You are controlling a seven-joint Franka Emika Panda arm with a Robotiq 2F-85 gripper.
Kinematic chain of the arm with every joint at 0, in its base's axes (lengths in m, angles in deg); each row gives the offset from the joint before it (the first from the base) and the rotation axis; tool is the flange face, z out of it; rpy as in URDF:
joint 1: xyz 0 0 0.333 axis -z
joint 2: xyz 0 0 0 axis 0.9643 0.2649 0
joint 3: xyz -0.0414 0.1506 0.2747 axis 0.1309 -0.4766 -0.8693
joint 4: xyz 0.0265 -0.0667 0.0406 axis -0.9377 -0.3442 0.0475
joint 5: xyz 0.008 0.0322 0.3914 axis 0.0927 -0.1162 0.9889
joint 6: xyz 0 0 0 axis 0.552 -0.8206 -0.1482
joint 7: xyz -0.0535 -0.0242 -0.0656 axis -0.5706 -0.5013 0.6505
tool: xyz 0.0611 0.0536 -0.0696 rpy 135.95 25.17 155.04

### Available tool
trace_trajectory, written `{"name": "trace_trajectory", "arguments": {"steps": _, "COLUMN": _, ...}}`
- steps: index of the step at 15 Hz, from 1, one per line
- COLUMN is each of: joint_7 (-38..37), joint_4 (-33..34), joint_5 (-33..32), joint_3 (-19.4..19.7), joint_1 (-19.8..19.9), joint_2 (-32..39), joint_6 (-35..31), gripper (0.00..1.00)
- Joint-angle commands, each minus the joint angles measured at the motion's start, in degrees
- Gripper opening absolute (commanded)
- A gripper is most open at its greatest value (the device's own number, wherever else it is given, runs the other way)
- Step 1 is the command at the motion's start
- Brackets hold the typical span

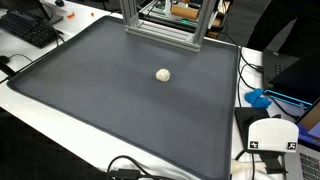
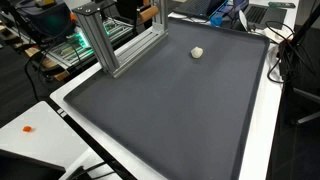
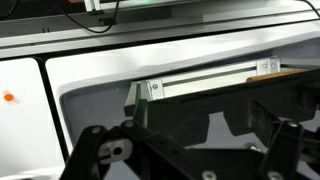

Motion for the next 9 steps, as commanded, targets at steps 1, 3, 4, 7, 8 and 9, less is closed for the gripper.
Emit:
{"name": "trace_trajectory", "arguments": {"steps": 1, "joint_7": 0.04, "joint_4": 0.12, "joint_5": 0.03, "joint_3": -0.03, "joint_1": 0.06, "joint_2": 0.06, "joint_6": 0.10, "gripper": 1.00}}
{"name": "trace_trajectory", "arguments": {"steps": 3, "joint_7": 0.04, "joint_4": 0.12, "joint_5": 0.03, "joint_3": -0.03, "joint_1": 0.06, "joint_2": 0.07, "joint_6": 0.10, "gripper": 1.00}}
{"name": "trace_trajectory", "arguments": {"steps": 4, "joint_7": 0.24, "joint_4": -0.19, "joint_5": 1.44, "joint_3": -0.70, "joint_1": -1.02, "joint_2": -0.84, "joint_6": -1.46, "gripper": 1.00}}
{"name": "trace_trajectory", "arguments": {"steps": 7, "joint_7": -2.26, "joint_4": -0.65, "joint_5": 5.44, "joint_3": -4.62, "joint_1": -3.46, "joint_2": -2.04, "joint_6": -4.48, "gripper": 1.00}}
{"name": "trace_trajectory", "arguments": {"steps": 8, "joint_7": -3.35, "joint_4": -1.08, "joint_5": 6.81, "joint_3": -6.70, "joint_1": -4.49, "joint_2": -2.59, "joint_6": -6.36, "gripper": 1.00}}
{"name": "trace_trajectory", "arguments": {"steps": 9, "joint_7": -3.89, "joint_4": -1.64, "joint_5": 8.40, "joint_3": -8.24, "joint_1": -5.53, "joint_2": -3.11, "joint_6": -9.24, "gripper": 1.00}}
